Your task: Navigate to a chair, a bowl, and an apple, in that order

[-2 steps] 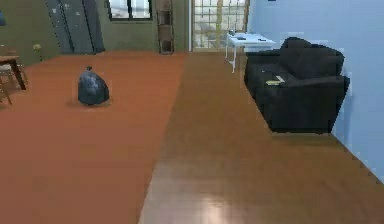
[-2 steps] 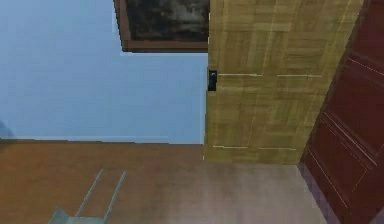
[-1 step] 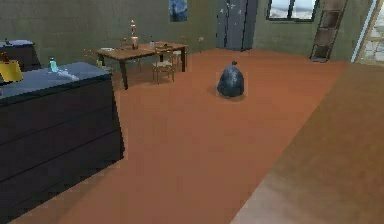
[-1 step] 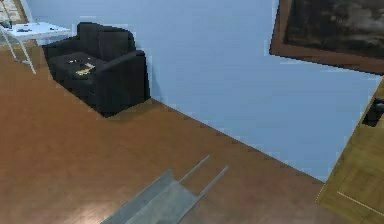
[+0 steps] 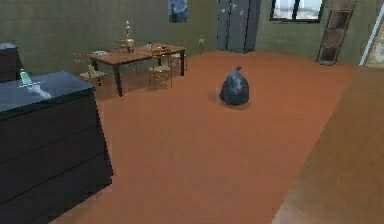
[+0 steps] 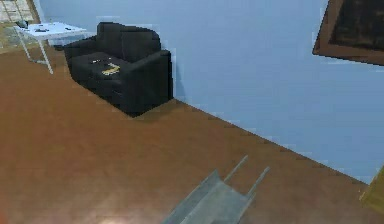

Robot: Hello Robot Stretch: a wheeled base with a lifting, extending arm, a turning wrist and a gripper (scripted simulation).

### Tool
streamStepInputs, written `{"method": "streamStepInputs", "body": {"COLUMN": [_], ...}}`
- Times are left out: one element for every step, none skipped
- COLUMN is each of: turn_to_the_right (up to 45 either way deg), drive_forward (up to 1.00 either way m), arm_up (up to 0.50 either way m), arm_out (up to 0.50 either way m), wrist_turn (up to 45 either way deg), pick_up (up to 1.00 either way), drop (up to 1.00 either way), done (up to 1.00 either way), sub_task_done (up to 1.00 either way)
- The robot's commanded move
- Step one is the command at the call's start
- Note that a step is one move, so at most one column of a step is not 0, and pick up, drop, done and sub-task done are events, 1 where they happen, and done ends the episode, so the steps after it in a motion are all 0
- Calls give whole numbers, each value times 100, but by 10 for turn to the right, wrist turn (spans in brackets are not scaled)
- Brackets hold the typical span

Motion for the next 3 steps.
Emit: {"method": "streamStepInputs", "body": {"turn_to_the_right": [-60, 0, 450], "drive_forward": [0, 45, 0], "arm_up": [0, 0, 0], "arm_out": [0, 0, 0], "wrist_turn": [0, 0, 0], "pick_up": [0, 0, 0], "drop": [0, 0, 0], "done": [0, 0, 0], "sub_task_done": [0, 0, 0]}}
